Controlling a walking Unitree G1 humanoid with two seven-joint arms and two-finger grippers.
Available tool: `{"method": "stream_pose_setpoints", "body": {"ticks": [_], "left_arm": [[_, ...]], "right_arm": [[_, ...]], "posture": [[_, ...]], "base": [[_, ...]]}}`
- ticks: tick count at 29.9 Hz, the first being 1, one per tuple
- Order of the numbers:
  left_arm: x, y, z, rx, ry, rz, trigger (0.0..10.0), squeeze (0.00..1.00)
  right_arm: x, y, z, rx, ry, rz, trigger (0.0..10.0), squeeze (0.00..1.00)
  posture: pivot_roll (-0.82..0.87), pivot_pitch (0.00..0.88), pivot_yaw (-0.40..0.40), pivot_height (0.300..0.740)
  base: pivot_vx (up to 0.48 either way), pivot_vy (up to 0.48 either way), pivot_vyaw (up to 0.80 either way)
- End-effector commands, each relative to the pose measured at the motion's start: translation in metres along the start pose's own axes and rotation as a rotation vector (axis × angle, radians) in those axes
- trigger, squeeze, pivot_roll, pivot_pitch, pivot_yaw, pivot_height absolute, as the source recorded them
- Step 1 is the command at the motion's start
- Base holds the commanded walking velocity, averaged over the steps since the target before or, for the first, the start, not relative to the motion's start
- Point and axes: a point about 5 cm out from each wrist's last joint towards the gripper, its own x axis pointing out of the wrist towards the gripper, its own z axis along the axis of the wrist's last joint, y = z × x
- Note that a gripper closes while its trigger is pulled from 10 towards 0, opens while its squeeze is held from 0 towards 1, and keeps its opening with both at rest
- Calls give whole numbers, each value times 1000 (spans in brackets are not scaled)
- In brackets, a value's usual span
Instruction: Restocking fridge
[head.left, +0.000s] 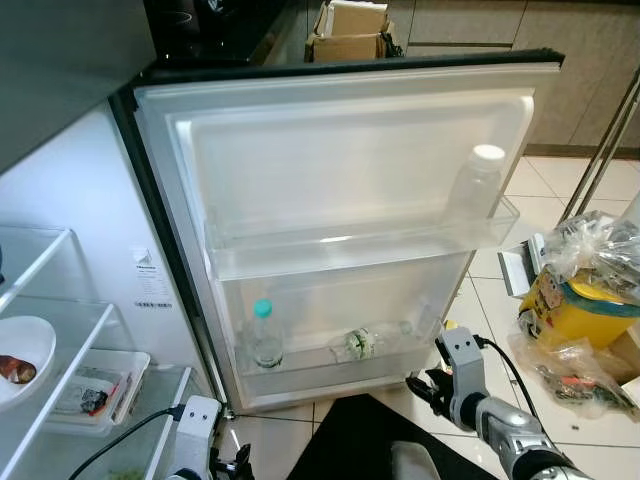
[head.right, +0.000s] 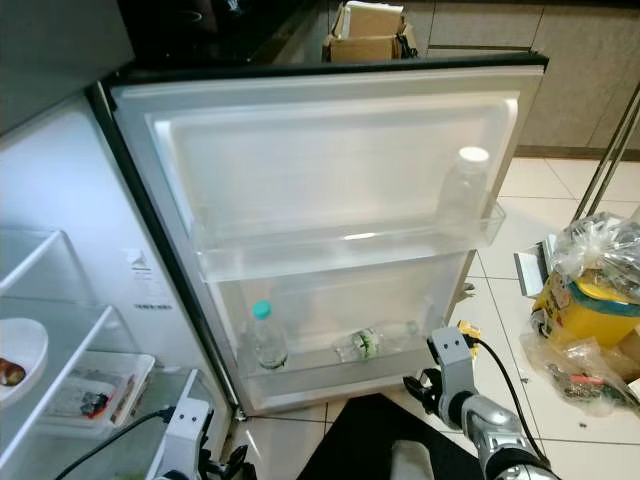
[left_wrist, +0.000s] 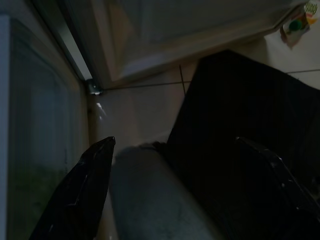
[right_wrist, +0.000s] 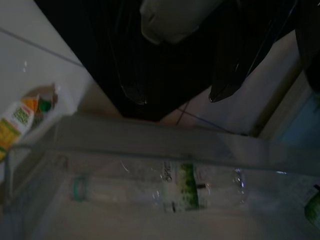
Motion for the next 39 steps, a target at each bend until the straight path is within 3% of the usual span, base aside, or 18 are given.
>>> {"method": "stream_pose_setpoints", "body": {"ticks": [1,9,17,24,30,31,33,39], "left_arm": [[-2,-3,-6,-1,16,-8,10000,0],[0,-7,-3,3,0,-27,10000,0],[2,-12,-2,13,-16,-48,10000,0],[0,-16,-7,16,-14,-63,10000,0],[-1,-20,-10,26,-13,-83,10000,0],[-1,-21,-10,32,-15,-90,10000,0],[-1,-23,-10,40,-19,-100,10000,0],[-2,-22,-7,55,-46,-114,10000,0]], "right_arm": [[1,-5,16,-34,-48,3,10000,0],[9,-5,55,-118,-116,37,10000,0],[19,-3,84,-242,22,61,10000,0],[21,-5,107,-196,29,82,10000,0],[19,-7,116,-272,81,89,10000,0],[19,-7,119,-266,73,91,10000,953],[19,-7,122,-259,66,96,10000,1000],[20,-7,122,-225,88,82,10000,1000]], "posture": [[-50,22,-1,502],[-48,39,-2,502],[-42,72,-12,462],[-42,98,-18,453],[-42,126,-20,453],[-35,138,-22,453],[-26,148,-21,453],[-7,182,-16,453]], "base": [[0,0,0],[0,0,0],[0,0,0],[0,0,0],[0,0,0],[0,0,0],[0,0,0],[0,0,0]]}}
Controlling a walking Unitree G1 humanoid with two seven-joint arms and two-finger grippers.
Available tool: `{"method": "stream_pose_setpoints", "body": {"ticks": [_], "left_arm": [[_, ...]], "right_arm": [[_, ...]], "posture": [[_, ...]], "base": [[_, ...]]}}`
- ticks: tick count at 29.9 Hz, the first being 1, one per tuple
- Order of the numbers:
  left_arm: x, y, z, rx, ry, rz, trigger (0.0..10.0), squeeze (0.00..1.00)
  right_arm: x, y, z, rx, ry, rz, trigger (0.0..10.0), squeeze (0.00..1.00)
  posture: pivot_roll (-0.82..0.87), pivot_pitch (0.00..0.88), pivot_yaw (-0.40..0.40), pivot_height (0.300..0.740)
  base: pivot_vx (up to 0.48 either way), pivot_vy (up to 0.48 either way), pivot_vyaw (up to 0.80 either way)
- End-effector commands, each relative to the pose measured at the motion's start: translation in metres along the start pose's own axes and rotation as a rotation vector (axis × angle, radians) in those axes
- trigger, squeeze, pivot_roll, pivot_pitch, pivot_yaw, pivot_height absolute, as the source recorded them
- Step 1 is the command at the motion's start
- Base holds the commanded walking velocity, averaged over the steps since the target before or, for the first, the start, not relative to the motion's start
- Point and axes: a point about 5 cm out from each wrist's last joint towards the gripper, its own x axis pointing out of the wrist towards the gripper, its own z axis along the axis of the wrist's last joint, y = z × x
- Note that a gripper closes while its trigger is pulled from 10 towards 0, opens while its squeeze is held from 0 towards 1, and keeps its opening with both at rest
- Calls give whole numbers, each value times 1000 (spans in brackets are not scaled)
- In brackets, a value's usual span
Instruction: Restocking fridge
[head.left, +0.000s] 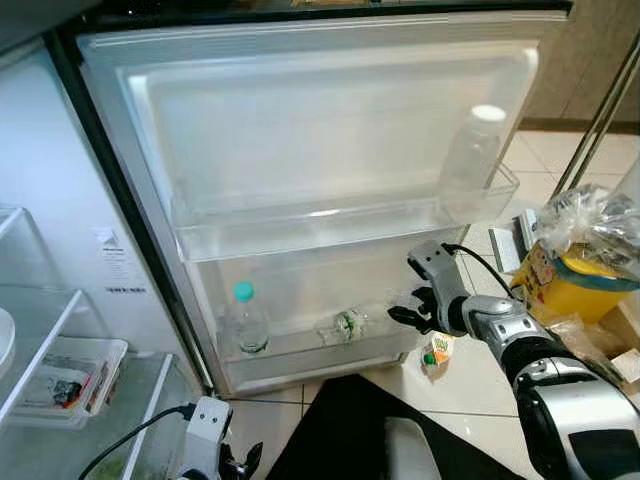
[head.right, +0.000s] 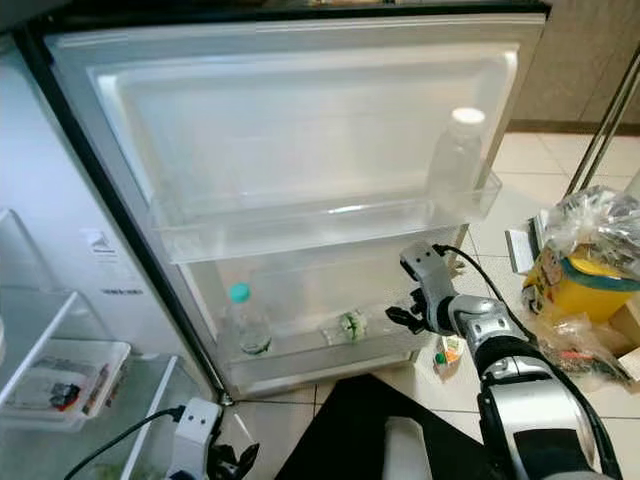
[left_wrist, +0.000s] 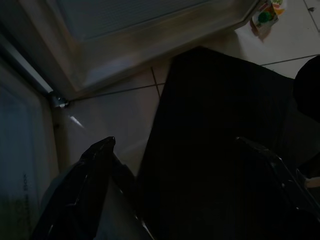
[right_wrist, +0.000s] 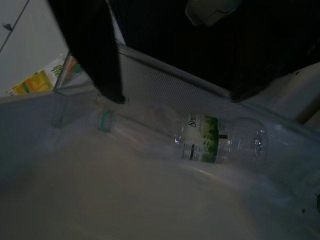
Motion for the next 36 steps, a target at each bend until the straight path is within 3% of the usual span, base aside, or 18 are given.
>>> {"method": "stream_pose_setpoints", "body": {"ticks": [1,13,14,15,16,21,36], "left_arm": [[-6,-6,-13,-13,43,-23,10000,0],[-17,-5,-17,33,12,-68,10000,0],[-17,-5,-17,35,9,-72,10000,0],[-17,-5,-17,35,9,-72,10000,0],[-18,-6,-17,40,2,-81,10000,0],[-21,-10,-17,59,-19,-115,10000,0],[-28,-16,-16,95,-49,-169,10000,0]], "right_arm": [[-1,-2,-6,37,30,-19,10000,1000],[-2,-9,0,191,-4,-119,10000,1000],[-2,-9,1,199,-10,-122,10000,878],[-2,-9,1,199,-10,-122,10000,878],[-3,-10,1,221,-14,-137,10000,0],[-5,-14,9,284,-71,-135,10000,0],[-14,-27,10,224,-38,-197,10000,0]], "posture": [[-5,186,-15,453],[19,275,6,453],[19,275,6,453],[19,275,6,453],[22,293,12,453],[26,320,18,453],[52,387,24,453]], "base": [[0,0,0],[0,0,0],[0,0,0],[0,0,0],[0,0,0],[0,0,0],[0,0,0]]}}
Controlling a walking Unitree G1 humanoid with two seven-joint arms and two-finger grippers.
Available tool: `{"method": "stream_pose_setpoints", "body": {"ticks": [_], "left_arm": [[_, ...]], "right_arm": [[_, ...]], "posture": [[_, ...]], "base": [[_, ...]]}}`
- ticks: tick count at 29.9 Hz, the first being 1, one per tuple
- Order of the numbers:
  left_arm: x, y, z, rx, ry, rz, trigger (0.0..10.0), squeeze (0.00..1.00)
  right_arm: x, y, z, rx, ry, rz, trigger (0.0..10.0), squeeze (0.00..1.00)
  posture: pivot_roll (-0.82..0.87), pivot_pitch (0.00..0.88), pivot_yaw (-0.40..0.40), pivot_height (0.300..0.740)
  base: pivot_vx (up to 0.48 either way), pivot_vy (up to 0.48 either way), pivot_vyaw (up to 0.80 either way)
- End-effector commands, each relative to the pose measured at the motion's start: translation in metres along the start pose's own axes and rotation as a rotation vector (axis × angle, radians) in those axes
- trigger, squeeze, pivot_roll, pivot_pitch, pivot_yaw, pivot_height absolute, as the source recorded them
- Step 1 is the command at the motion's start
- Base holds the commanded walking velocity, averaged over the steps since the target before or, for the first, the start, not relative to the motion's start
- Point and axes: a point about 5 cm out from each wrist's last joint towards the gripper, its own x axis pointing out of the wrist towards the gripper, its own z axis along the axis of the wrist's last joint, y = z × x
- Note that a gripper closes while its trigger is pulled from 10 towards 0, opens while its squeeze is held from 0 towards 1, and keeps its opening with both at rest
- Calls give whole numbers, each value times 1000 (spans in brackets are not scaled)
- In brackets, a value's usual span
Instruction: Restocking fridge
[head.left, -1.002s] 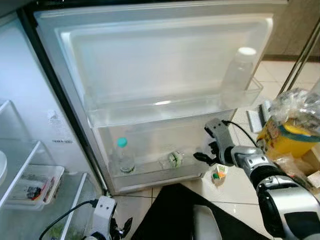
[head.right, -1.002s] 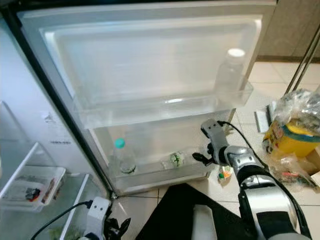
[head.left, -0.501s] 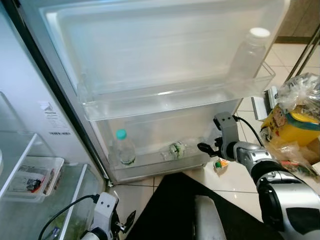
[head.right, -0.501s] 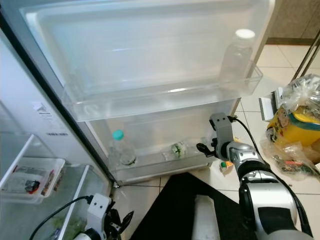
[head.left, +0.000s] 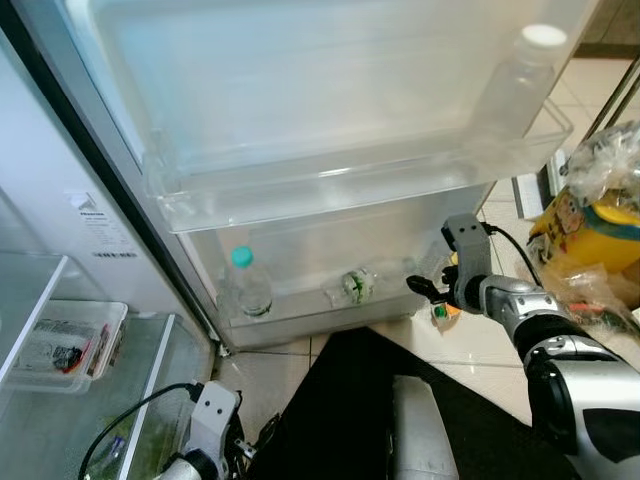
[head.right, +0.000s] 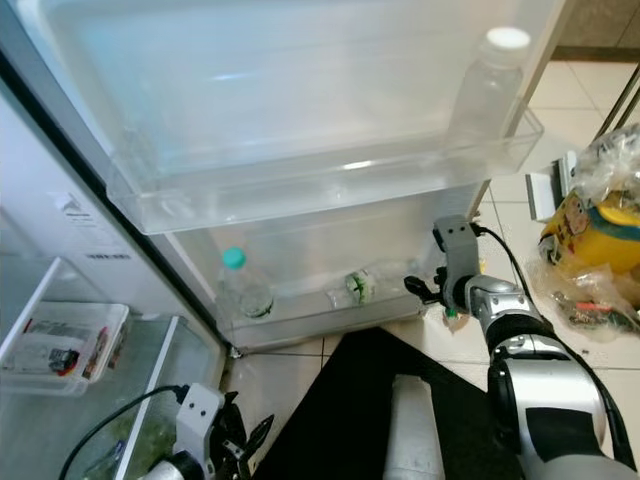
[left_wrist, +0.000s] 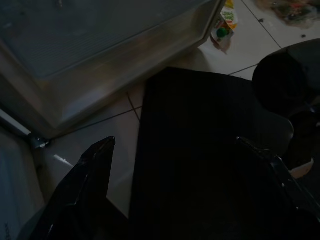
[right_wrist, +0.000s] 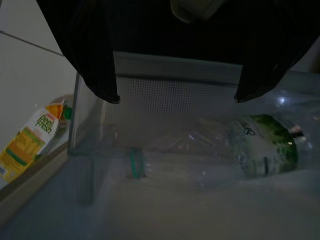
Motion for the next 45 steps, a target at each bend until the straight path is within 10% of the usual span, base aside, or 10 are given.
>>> {"method": "stream_pose_setpoints", "body": {"ticks": [1,18,45], "left_arm": [[-25,-16,-36,-85,162,-30,10000,0],[-28,-24,-32,-80,136,-52,10000,0],[-22,-28,-28,-73,146,-78,10000,0]], "right_arm": [[1,1,-4,0,30,1,10000,0],[5,13,12,-100,-11,56,10000,0],[-2,6,15,-794,267,141,10000,0]], "posture": [[57,396,25,453],[71,431,25,453],[44,426,24,453]], "base": [[0,0,0],[0,0,0],[0,0,0]]}}
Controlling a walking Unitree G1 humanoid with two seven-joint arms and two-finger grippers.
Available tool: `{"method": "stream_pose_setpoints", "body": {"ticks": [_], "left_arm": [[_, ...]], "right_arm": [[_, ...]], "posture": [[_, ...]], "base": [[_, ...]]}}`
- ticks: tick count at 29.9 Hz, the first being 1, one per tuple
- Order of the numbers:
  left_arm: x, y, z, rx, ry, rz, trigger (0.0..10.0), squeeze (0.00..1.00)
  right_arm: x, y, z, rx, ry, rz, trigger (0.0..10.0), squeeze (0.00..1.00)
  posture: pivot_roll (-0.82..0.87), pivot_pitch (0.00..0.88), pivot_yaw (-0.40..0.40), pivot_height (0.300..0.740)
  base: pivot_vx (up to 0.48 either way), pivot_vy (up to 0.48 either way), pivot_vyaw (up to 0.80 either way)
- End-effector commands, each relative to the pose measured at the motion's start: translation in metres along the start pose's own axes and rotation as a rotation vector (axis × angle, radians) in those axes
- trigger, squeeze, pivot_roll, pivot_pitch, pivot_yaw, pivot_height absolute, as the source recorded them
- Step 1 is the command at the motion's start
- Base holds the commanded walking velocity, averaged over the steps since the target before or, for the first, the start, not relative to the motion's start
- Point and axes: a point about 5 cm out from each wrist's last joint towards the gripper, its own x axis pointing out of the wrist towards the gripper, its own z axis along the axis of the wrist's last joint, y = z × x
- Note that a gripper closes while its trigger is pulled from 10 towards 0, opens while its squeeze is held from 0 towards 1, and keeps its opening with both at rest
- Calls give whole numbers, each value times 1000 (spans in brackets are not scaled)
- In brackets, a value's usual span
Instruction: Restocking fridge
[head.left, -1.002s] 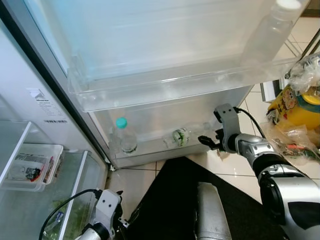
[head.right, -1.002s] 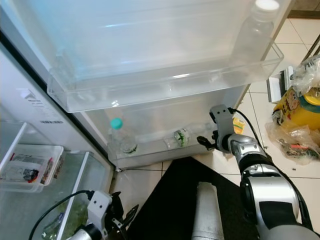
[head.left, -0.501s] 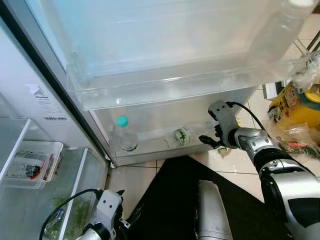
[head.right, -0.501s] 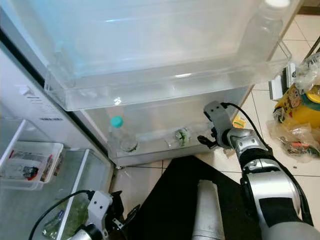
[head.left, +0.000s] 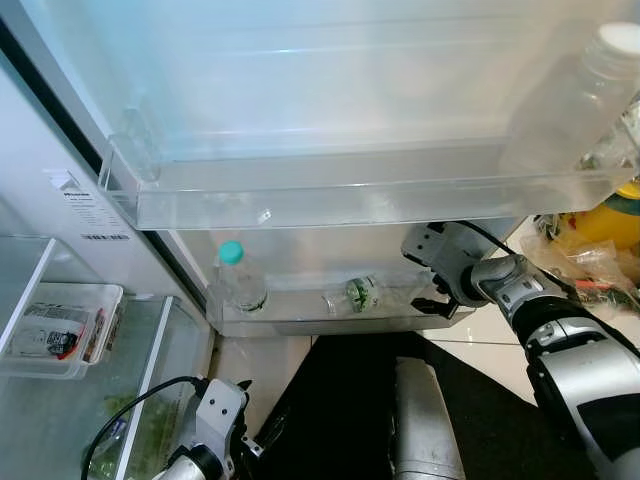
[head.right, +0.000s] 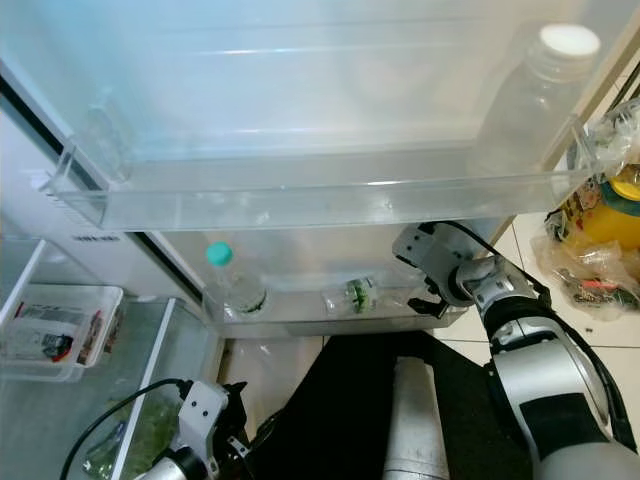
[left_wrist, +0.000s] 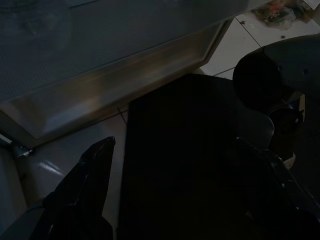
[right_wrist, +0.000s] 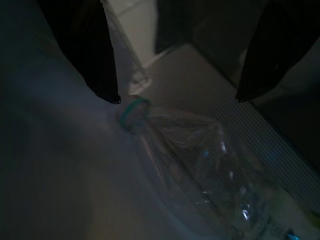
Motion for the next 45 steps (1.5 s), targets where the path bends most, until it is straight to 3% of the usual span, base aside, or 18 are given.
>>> {"method": "stream_pose_setpoints", "body": {"ticks": [1,7,17,24,30,31,32,33,34,35,45], "left_arm": [[-23,-21,-41,-113,205,-35,10000,0],[-22,-22,-41,-112,206,-38,10000,0],[-22,-22,-41,-111,207,-37,10000,0],[-21,-22,-41,-111,205,-38,10000,0],[-21,-23,-41,-110,205,-42,10000,0],[-21,-23,-40,-109,205,-41,10000,0],[-21,-23,-40,-109,205,-41,10000,0],[-21,-23,-40,-108,205,-41,10000,0],[-21,-23,-40,-108,205,-41,10000,0],[-22,-23,-40,-108,205,-41,10000,0],[-22,-23,-40,-104,204,-48,10000,0]], "right_arm": [[1,2,-5,-51,29,11,10000,0],[7,13,-1,-167,27,54,10000,0],[14,25,9,-265,-21,99,10000,0],[16,26,9,-391,25,67,10000,0],[16,25,8,-425,43,48,10000,0],[16,26,6,-427,49,52,0,0],[17,27,5,-422,49,55,1765,0],[17,28,4,-418,48,55,4824,0],[18,28,4,-415,47,55,4824,0],[18,28,4,-413,46,55,10000,0],[22,34,4,-412,36,51,10000,0]], "posture": [[44,426,24,453],[42,427,22,453],[43,426,22,453],[40,428,21,453],[42,432,21,453],[43,432,20,453],[45,431,21,453],[45,431,21,453],[45,431,21,453],[45,431,21,453],[45,432,24,453]], "base": [[0,0,0],[0,0,0],[0,0,0],[0,0,0],[0,0,0],[0,0,0],[0,0,0],[0,0,0],[0,0,0],[0,0,0],[0,0,0]]}}
